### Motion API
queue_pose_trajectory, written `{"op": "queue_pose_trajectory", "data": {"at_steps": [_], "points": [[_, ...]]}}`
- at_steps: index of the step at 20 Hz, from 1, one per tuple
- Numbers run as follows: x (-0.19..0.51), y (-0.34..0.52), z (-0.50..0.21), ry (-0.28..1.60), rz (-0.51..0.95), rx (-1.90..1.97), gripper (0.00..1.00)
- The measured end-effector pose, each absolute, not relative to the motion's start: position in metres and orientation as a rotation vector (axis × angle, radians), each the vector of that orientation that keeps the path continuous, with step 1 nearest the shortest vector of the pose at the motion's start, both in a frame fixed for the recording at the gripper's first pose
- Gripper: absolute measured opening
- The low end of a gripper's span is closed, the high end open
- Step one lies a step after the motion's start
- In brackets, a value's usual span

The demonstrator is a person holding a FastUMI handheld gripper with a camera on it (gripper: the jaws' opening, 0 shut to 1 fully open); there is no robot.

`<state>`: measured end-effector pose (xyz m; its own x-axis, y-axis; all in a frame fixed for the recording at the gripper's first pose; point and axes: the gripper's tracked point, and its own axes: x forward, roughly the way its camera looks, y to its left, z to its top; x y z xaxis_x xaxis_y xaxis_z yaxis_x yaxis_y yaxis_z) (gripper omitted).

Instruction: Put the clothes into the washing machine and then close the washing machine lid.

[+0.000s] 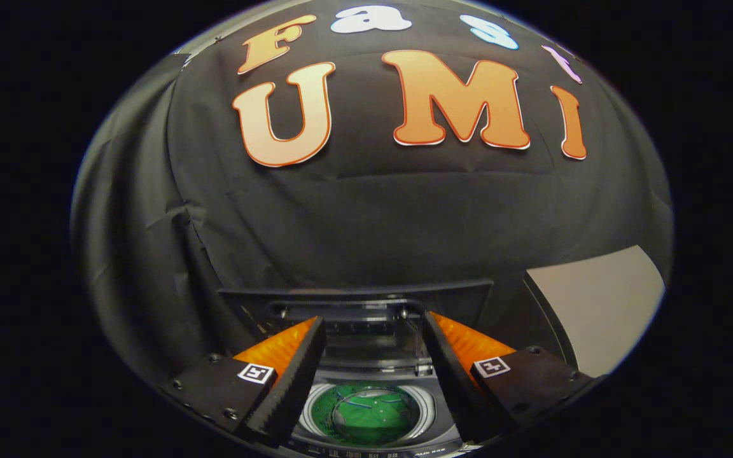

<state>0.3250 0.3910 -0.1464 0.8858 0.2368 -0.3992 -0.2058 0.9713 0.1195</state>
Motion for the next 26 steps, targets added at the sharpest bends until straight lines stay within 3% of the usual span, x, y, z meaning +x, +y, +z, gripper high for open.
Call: {"op": "queue_pose_trajectory", "data": {"at_steps": [4,13,26], "points": [[0.364,0.399,-0.129,0.386,0.231,0.066,0.99],[0.414,0.408,-0.16,0.455,0.212,0.05,0.99],[0.362,0.401,-0.169,0.358,0.172,0.034,0.99]]}}
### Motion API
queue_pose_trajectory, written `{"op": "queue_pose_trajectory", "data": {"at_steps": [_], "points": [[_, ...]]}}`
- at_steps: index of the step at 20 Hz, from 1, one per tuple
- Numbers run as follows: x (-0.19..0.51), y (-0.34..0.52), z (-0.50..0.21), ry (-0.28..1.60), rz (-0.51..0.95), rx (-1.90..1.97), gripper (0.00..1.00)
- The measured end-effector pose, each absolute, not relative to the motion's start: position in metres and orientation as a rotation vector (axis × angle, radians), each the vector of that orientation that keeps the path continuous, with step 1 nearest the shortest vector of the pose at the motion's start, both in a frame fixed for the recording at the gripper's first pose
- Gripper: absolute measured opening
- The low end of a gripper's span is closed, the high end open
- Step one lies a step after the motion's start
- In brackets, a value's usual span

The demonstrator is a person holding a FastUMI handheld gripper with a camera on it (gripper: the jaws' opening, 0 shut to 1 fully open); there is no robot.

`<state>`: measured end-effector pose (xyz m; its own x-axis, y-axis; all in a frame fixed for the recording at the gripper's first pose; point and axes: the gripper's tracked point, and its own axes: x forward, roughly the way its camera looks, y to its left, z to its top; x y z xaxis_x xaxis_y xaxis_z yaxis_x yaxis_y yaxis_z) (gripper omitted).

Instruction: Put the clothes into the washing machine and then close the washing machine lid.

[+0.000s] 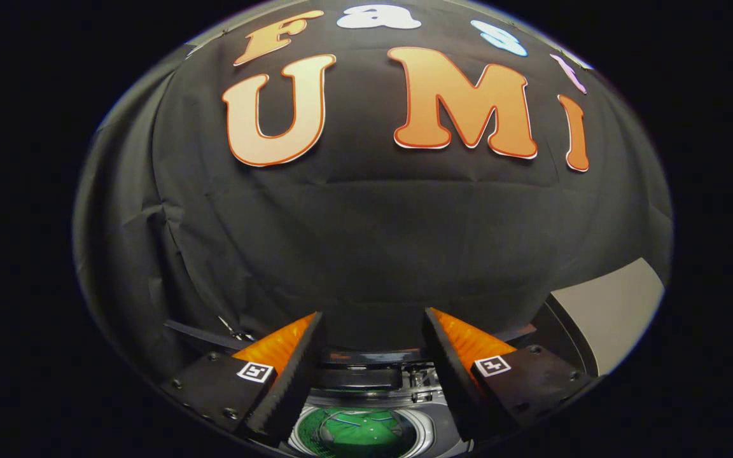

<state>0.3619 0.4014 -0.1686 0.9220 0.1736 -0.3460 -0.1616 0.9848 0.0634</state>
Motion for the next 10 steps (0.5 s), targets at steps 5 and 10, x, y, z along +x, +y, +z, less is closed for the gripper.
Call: {"op": "queue_pose_trajectory", "data": {"at_steps": [5,10], "points": [[0.321,0.396,-0.175,0.299,0.172,0.033,0.99],[0.296,0.395,-0.181,0.234,0.174,0.035,0.98]]}}
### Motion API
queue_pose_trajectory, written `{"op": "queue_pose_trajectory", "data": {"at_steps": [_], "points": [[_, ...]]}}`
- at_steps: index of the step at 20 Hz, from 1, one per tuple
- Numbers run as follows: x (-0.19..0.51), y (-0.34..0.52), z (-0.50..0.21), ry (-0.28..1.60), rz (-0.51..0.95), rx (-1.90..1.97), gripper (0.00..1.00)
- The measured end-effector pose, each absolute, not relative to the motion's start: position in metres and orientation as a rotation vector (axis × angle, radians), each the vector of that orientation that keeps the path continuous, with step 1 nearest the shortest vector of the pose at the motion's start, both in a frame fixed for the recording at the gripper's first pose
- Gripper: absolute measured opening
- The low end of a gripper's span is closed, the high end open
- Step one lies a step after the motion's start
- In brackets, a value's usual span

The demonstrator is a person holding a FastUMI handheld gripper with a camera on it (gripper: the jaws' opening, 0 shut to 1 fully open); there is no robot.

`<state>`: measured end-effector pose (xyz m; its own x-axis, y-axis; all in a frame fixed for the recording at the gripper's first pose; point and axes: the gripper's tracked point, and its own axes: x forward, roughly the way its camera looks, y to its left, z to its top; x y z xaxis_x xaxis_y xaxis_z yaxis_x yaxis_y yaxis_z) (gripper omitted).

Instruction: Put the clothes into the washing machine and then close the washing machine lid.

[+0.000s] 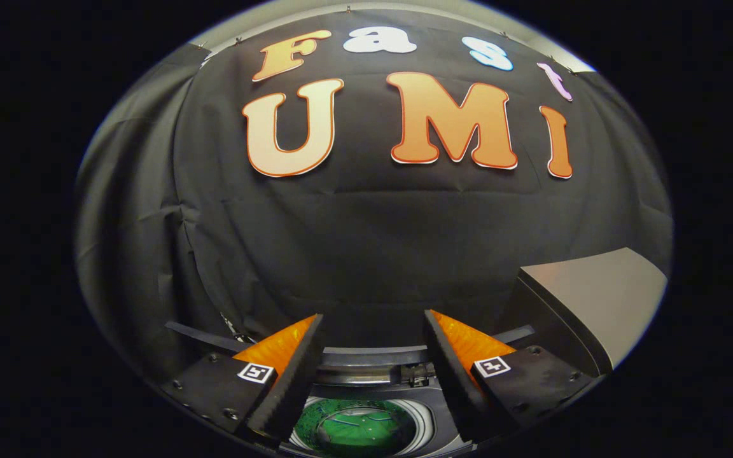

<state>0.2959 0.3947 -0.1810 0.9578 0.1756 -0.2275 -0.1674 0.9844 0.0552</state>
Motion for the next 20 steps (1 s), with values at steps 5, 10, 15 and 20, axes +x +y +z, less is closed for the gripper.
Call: {"op": "queue_pose_trajectory", "data": {"at_steps": [5,10,15,20], "points": [[0.277,0.391,-0.188,0.147,0.188,0.042,0.98],[0.259,0.392,-0.198,0.101,0.203,0.052,0.98],[0.246,0.384,-0.232,0.09,0.187,0.04,0.98],[0.238,0.392,-0.337,0.277,0.223,0.076,0.97]]}}
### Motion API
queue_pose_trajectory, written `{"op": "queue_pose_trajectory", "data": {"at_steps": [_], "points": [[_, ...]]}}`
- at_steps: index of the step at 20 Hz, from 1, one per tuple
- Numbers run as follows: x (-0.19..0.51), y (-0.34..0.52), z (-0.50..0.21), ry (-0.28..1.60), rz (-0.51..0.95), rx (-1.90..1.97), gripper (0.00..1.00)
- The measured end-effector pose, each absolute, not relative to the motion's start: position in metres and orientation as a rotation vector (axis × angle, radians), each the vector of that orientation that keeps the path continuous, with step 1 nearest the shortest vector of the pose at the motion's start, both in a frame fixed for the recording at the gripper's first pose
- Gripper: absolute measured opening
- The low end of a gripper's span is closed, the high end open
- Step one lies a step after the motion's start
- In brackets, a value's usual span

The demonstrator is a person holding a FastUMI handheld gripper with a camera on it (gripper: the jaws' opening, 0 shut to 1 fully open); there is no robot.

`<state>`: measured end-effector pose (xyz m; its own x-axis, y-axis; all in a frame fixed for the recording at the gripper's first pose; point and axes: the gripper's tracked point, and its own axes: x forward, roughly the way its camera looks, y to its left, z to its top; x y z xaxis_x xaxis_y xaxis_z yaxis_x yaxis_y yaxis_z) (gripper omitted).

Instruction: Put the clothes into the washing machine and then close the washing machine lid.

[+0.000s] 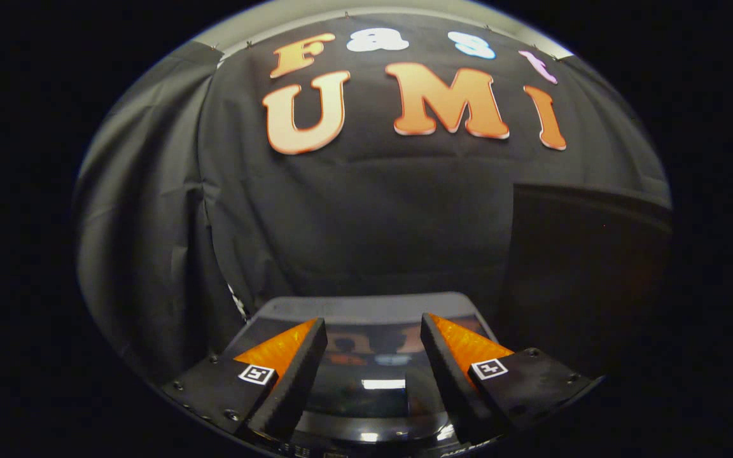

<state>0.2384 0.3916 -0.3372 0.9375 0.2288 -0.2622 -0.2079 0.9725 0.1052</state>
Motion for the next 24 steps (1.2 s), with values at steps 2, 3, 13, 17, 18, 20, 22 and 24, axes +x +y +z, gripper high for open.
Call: {"op": "queue_pose_trajectory", "data": {"at_steps": [2,3,13,17,18,20,22,24], "points": [[0.236,0.387,-0.349,0.316,0.215,0.099,0.97],[0.234,0.385,-0.356,0.329,0.214,0.106,0.97],[0.19,0.371,-0.317,0.409,0.237,0.097,0.98],[0.154,0.335,-0.193,0.262,0.243,0.075,0.97],[0.145,0.324,-0.161,0.234,0.246,0.063,0.97],[0.128,0.298,-0.115,0.202,0.254,0.032,0.97],[0.115,0.261,-0.074,0.164,0.262,0.02,0.97],[0.104,0.222,-0.04,0.115,0.262,0.013,0.97]]}}
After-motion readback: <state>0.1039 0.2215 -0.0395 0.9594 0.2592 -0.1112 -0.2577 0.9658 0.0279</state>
